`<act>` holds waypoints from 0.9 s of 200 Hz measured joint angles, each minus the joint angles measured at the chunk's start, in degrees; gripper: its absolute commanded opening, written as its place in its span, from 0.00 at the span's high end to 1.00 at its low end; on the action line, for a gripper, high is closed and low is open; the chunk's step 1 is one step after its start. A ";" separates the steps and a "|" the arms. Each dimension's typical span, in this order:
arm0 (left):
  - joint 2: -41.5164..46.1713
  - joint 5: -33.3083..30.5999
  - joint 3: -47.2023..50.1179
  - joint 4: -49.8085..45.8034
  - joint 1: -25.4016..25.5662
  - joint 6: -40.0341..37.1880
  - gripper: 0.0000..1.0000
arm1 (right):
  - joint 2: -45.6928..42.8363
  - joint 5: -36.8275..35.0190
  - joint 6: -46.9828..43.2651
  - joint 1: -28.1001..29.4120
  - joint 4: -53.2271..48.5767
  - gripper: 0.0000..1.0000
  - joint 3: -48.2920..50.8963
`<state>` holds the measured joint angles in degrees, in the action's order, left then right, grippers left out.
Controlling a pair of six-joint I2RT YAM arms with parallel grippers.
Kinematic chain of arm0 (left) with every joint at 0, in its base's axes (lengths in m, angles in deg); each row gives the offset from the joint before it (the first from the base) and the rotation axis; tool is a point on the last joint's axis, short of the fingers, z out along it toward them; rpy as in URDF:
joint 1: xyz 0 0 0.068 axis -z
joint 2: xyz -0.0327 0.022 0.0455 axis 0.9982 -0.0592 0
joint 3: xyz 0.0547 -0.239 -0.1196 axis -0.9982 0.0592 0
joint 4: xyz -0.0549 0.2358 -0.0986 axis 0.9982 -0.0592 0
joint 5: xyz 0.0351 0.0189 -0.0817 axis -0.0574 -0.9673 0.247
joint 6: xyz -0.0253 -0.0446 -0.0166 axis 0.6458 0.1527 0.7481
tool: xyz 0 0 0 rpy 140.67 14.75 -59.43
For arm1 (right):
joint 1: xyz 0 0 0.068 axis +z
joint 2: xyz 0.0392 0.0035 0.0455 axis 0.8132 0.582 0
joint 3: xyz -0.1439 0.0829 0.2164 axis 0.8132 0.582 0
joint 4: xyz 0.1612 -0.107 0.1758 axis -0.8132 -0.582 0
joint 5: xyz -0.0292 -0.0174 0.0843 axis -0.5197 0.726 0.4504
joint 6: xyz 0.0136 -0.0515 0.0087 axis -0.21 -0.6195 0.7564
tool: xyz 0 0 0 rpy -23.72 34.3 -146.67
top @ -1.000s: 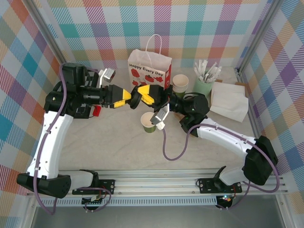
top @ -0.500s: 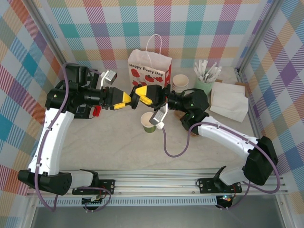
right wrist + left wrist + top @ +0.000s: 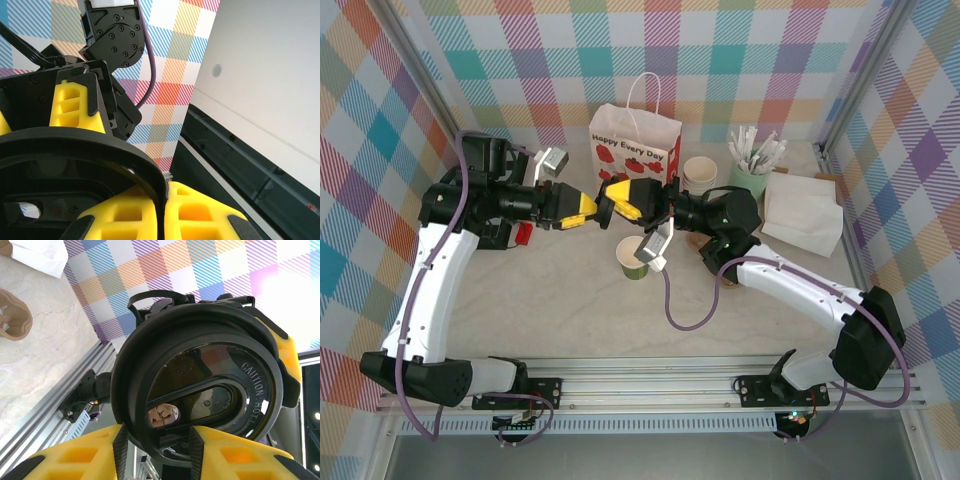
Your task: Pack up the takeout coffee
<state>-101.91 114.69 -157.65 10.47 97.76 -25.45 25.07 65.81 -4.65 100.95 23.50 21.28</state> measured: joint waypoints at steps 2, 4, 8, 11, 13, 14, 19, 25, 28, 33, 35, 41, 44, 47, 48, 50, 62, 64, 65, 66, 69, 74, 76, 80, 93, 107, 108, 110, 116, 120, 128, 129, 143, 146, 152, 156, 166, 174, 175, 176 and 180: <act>-0.02 0.00 0.00 0.00 0.00 0.00 0.61 | 0.00 0.00 -0.02 0.00 0.00 1.00 0.00; -0.04 0.00 0.00 0.00 0.00 0.00 0.61 | 0.00 0.00 0.00 0.00 0.00 1.00 0.00; -0.04 -0.02 -0.02 0.00 0.00 0.00 0.61 | 0.02 0.00 0.00 0.00 0.02 1.00 0.00; -0.04 -0.02 -0.02 0.00 0.00 0.00 0.61 | 0.02 0.00 0.00 0.00 0.04 1.00 0.00; -0.04 -0.02 -0.07 0.00 0.00 0.02 0.62 | 0.02 0.00 0.00 0.00 0.04 1.00 0.00; -0.04 -0.02 -0.07 0.00 0.00 0.02 0.62 | 0.02 0.00 0.00 0.00 0.07 1.00 0.00; -0.04 -0.04 -0.11 0.02 0.00 0.02 0.63 | 0.02 -0.02 0.00 0.00 0.15 1.00 0.00; -0.04 -0.07 -0.22 0.02 0.00 0.04 0.64 | 0.02 -0.02 0.02 0.00 0.20 1.00 0.00; -0.04 -0.11 -0.35 0.00 0.00 0.04 0.64 | 0.02 -0.02 0.02 0.00 0.22 1.00 0.00; -0.11 -0.17 -0.50 0.04 -0.02 0.07 0.62 | 0.02 -0.04 0.02 0.00 0.24 1.00 0.00; -0.11 -0.28 -0.61 0.04 -0.04 0.07 0.62 | 0.02 -0.07 0.02 0.00 0.26 1.00 0.00; -0.11 -0.50 -0.79 0.13 -0.07 0.13 0.61 | 0.02 -0.15 0.02 0.00 0.39 1.00 0.00; -0.11 -0.68 -0.85 0.15 -0.07 0.20 0.61 | 0.02 -0.22 0.02 0.00 0.50 1.00 0.00; -0.11 -0.72 -0.85 0.24 -0.11 0.28 0.61 | 0.02 -0.24 0.02 0.00 0.59 1.00 0.00; -0.11 -0.72 -0.85 0.24 -0.11 0.28 0.61 | 0.02 -0.24 0.00 0.00 0.61 1.00 0.00; -0.11 -0.72 -0.85 0.28 -0.11 0.33 0.61 | 0.02 -0.24 0.02 0.00 0.63 1.00 0.00; -0.11 -0.85 -0.85 0.44 -0.11 0.90 0.61 | 0.02 -0.33 -0.02 0.00 0.66 1.00 0.00; -0.15 -0.90 -0.85 0.46 -0.11 0.98 0.61 | 0.02 -0.37 0.00 0.00 0.63 1.00 0.00; -0.17 -0.90 -0.85 0.44 -0.11 0.98 0.61 | 0.02 -0.44 0.00 0.00 0.66 1.00 0.00; -0.20 -0.87 -0.85 0.46 -0.11 1.01 0.61 | 0.02 -0.48 0.00 0.00 0.66 1.00 0.00; -0.20 -0.87 -0.85 0.48 -0.11 1.16 0.61 | 0.02 -0.50 -0.02 0.00 0.63 1.00 0.00; -0.24 -0.87 -0.85 0.61 -0.11 1.25 0.62 | 0.02 -0.66 -0.02 0.00 0.63 1.00 0.00; -0.26 -0.87 -0.85 0.63 -0.11 1.31 0.62 | 0.02 -0.68 -0.02 0.00 0.63 1.00 0.00; -0.31 -0.87 -0.85 0.76 -0.11 1.40 0.62 | 0.02 -0.72 -0.02 0.00 0.66 1.00 0.00; -0.33 -0.90 -0.85 1.18 -0.11 1.70 0.63 | 0.02 -0.98 -0.04 0.00 0.63 1.00 0.00; -0.31 -1.05 -0.85 1.75 -0.11 2.38 0.64 | 0.02 -1.36 -0.26 0.00 0.63 1.00 0.00; -0.31 -1.09 -0.85 1.79 -0.11 2.47 0.64 | 0.02 -1.38 -0.26 0.00 0.63 1.00 0.00; -0.31 -1.14 -0.85 1.86 -0.11 2.49 0.64 | 0.02 -1.49 -0.31 0.00 0.61 1.00 0.00; -0.31 -1.27 -0.85 1.97 -0.11 2.84 0.64 | 0.09 -1.62 -0.33 0.00 0.61 1.00 0.00; -0.31 -1.42 -0.85 2.12 -0.11 2.99 0.65 | 0.13 -1.77 -0.37 0.00 0.61 1.00 0.00; -0.31 -1.84 -0.85 2.36 -0.13 3.63 0.66 | 0.24 -1.88 -0.50 0.00 0.63 1.00 0.00; -0.31 -1.88 -0.85 2.40 -0.13 3.67 0.66 | 0.28 -1.90 -0.52 0.00 0.63 1.00 0.00; -0.31 -2.69 -0.83 3.04 -0.17 4.28 0.66 | 0.59 -2.25 -0.76 0.00 0.68 1.00 0.00; -0.31 -2.82 -0.83 3.15 -0.17 4.42 0.67 | 0.63 -2.38 -0.79 0.00 0.70 1.00 0.00; -0.31 -3.02 -0.81 3.23 -0.22 4.66 0.67 | 0.72 -2.60 -0.92 0.00 0.81 1.00 0.00; -0.31 -3.21 -0.81 3.30 -0.22 4.92 0.67 | 0.81 -2.62 -0.98 0.00 0.81 1.00 -0.02; -0.31 -3.45 -0.79 3.41 -0.22 5.38 0.67 | 0.83 -2.73 -1.18 0.00 0.83 1.00 -0.04; -0.31 -3.61 -0.79 3.50 -0.22 5.77 0.67 | 0.83 -2.78 -1.22 0.00 0.83 1.00 -0.07; -0.31 -3.67 -0.76 3.50 -0.22 5.88 0.67 | 0.83 -2.78 -1.22 0.00 0.83 1.00 -0.07; -0.31 -3.72 -0.76 3.50 -0.22 5.92 0.67 | 0.83 -2.78 -1.25 0.00 0.83 1.00 -0.09; -0.31 -3.76 -0.76 3.58 -0.22 6.03 0.66 | 0.83 -2.78 -1.33 0.00 0.83 1.00 -0.09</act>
<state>-102.21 110.93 -158.42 14.06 97.54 -19.42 25.90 63.04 -5.99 100.95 24.33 21.19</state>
